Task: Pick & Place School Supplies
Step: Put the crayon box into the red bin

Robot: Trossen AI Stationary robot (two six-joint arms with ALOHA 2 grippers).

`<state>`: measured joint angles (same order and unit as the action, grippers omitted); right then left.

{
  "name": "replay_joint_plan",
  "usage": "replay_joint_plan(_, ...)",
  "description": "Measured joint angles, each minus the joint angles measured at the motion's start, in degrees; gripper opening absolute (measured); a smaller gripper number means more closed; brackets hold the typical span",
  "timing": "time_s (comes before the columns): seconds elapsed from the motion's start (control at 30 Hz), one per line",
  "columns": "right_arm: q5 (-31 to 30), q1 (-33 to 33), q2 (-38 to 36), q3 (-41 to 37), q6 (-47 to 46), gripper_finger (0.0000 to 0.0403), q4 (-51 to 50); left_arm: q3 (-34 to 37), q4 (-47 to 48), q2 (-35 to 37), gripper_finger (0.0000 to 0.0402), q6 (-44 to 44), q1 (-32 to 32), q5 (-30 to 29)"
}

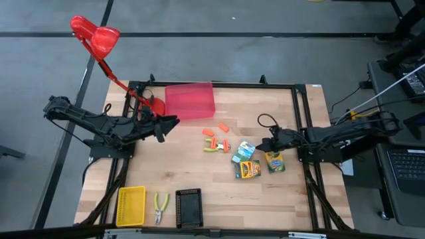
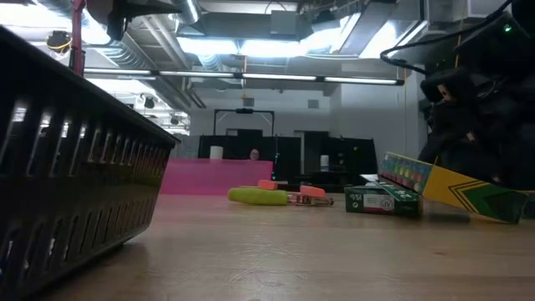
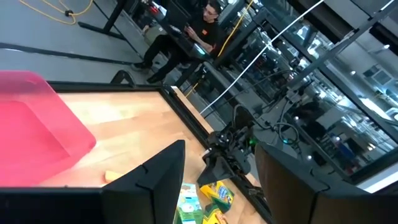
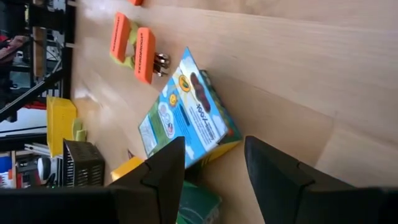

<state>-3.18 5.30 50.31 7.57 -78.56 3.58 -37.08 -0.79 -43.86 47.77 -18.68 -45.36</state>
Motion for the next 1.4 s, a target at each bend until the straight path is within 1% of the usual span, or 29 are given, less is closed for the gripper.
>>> replay_joint_plan(0.23, -0.22, 0.0, 4.74, 0.15, -0.31, 0.0171, 4.17, -0.02, -2.46, 0.0, 0.0194, -2.73, 0.02, -0.05)
replay_joint_plan(0.4, -0.5, -0.08, 8.09, 1.54, 0.23, 0.0171, 3.69, -0.02, -2.47, 0.0, 0.0194, -2.98, 0.02, -0.05)
replay_joint_plan(0.6, -1.28, -1.81, 13.23, 4.54, 4.03, 0.0171, 3.36, -0.02, -2.45, 0.0, 0.0194, -3.13, 0.02, 0.01)
replay_joint_plan(0.77, 1.3, -2.54, 17.36, 6.7, 5.82, 0.0165, 3.58, -0.02, -2.47, 0.0, 0.0194, -3.1, 0.02, 0.25)
replay_joint_plan(0.83, 2.36, -2.45, 18.57, 7.39, 6.7, 0.0149, 3.73, -0.02, -2.47, 0.0, 0.0194, -2.91, 0.02, 0.25)
replay_joint_plan(0.9, 2.64, -2.19, 19.44, 8.33, 7.34, 0.012, 3.78, -0.02, -2.47, 0.0, 0.0194, -2.68, 0.01, 0.26)
replay_joint_plan(1.03, 1.43, -1.49, 19.79, 10.68, 10.1, 0.0027, 3.93, -0.02, -2.47, 0.0, 0.0194, -2.54, 0.0, 0.28)
replay_joint_plan(1.07, 0.8, -1.31, 19.79, 11.39, 10.77, 0.0014, 3.92, -0.02, -2.47, 0.0, 0.0194, -2.54, 0.0, 0.28)
replay_joint_plan(1.27, -1.09, -1.29, 19.79, 16.28, 13.02, 0.0005, 2.86, -0.02, -2.49, 0.0, 0.0194, -2.51, 0.0, 0.28)
replay_joint_plan(1.4, -1.88, -1.27, 19.79, 22.42, 16.91, 0.0004, 1.55, -0.02, -2.78, 0.0, 0.0194, -2.52, 0.0, 0.28)
